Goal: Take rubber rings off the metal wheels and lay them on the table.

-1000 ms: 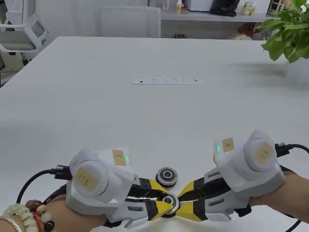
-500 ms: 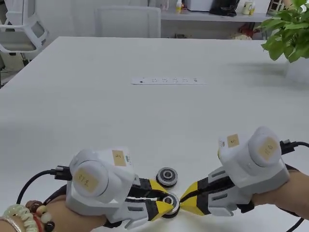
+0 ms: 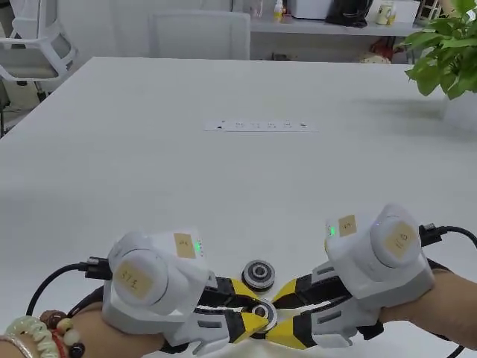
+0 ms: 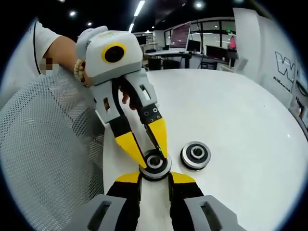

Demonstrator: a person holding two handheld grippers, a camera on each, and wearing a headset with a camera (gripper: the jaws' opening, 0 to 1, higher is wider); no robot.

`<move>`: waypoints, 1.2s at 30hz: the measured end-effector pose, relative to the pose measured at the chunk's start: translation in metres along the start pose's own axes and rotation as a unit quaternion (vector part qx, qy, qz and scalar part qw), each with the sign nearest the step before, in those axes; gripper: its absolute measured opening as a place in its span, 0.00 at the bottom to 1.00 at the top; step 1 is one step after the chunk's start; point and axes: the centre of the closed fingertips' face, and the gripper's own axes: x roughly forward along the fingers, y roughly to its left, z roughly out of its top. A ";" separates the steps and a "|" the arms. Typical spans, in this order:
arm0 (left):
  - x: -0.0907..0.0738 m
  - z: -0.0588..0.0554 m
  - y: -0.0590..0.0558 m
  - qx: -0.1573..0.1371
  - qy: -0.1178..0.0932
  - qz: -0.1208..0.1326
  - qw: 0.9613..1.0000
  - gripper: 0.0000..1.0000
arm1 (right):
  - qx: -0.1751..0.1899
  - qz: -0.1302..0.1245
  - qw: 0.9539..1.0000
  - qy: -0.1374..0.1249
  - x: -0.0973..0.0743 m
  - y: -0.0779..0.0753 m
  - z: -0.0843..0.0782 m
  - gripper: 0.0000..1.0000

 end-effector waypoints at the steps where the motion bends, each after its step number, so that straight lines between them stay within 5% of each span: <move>1: 0.000 0.000 0.000 0.000 0.000 0.000 1.000 0.14 | 0.001 0.001 1.000 0.001 -0.001 0.000 -0.001 0.18; 9: 0.000 0.000 0.000 -0.001 0.000 0.000 1.000 0.14 | -0.009 -0.007 1.000 0.011 -0.005 -0.004 -0.006 0.01; 13: 0.000 0.000 0.001 -0.001 0.000 0.001 1.000 0.14 | -0.007 -0.007 1.000 0.012 -0.005 -0.004 -0.006 0.01; 20: 0.000 0.000 0.001 -0.001 0.000 0.001 1.000 0.14 | 0.040 -0.015 0.999 0.015 -0.006 -0.008 -0.006 0.00; 27: 0.000 0.000 0.000 -0.001 0.000 0.002 1.000 0.14 | 0.125 -0.013 0.992 0.006 -0.009 -0.010 -0.007 0.00; 31: 0.000 0.000 -0.001 -0.003 -0.001 -0.001 1.000 0.14 | 0.108 -0.004 0.994 0.009 -0.008 -0.008 -0.007 0.00; 34: 0.000 0.000 -0.001 -0.002 -0.001 -0.001 1.000 0.14 | 0.148 -0.009 0.989 0.017 -0.005 -0.009 -0.008 0.00; 36: 0.001 0.000 -0.001 -0.003 -0.002 -0.001 1.000 0.14 | 0.131 -0.009 0.991 0.019 -0.006 -0.008 -0.008 0.00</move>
